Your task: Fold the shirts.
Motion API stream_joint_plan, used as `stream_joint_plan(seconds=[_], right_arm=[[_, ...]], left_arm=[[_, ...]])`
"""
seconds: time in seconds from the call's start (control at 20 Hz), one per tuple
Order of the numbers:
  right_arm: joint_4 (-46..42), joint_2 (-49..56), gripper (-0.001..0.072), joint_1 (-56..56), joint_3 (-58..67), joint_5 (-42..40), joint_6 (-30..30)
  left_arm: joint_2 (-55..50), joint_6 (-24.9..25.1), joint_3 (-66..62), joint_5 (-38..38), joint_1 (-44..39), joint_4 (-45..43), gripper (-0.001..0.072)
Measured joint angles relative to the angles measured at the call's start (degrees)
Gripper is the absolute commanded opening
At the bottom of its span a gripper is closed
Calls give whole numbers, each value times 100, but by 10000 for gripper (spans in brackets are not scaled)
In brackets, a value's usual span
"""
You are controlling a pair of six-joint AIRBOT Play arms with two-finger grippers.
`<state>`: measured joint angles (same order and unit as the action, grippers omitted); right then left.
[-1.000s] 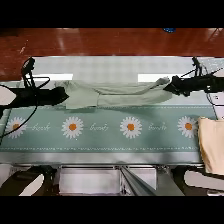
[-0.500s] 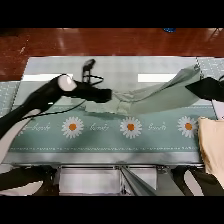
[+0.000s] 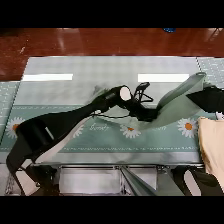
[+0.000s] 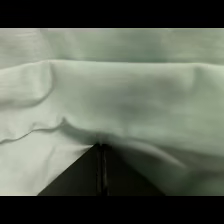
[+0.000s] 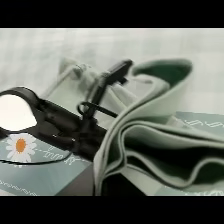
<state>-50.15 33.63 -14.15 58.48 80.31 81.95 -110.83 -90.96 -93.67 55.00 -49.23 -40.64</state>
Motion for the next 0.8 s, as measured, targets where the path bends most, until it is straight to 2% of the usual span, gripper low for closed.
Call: stream_joint_plan(seconds=[0.15,0.35,0.55,0.8], right_arm=[[35,-11,20,-2,0,-46,-4],[164,221,21,-2,0,-131,-66],[793,890,20,345,-2,-501,-369],[1480,2420,20,1847,249,-1458,-879]], left_arm=[[-136,-68,-267,219,210,44,25],[343,-101,-372,487,1067,-162,24],[1504,-216,-315,769,2085,-1113,24],[3543,-476,688,953,3342,-2448,24]])
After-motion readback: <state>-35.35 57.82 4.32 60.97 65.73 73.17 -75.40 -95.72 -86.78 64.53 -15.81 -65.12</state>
